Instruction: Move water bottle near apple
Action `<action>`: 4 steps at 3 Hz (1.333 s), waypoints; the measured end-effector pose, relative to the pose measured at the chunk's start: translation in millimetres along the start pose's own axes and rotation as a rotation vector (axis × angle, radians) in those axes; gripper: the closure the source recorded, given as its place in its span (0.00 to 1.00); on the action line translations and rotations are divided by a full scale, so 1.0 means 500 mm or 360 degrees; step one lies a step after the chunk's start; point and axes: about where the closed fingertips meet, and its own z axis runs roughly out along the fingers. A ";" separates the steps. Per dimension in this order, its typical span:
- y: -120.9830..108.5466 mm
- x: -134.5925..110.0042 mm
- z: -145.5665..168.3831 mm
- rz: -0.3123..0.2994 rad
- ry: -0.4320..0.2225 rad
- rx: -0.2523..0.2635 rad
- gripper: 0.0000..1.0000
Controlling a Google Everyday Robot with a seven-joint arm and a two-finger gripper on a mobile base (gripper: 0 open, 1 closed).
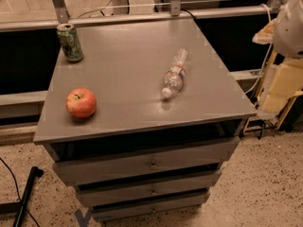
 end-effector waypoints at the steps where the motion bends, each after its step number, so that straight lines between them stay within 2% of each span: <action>1: -0.078 -0.024 0.015 -0.0228 0.0021 0.0033 0.00; 2: -0.212 -0.070 0.091 -0.0605 0.0115 -0.0053 0.00; 3: -0.298 -0.157 0.194 -0.0799 0.0029 -0.0150 0.00; 4: -0.358 -0.189 0.196 -0.0810 -0.0034 -0.0038 0.00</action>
Offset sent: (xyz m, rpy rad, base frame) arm 0.2059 0.0390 0.0270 -0.3465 -0.0049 0.6669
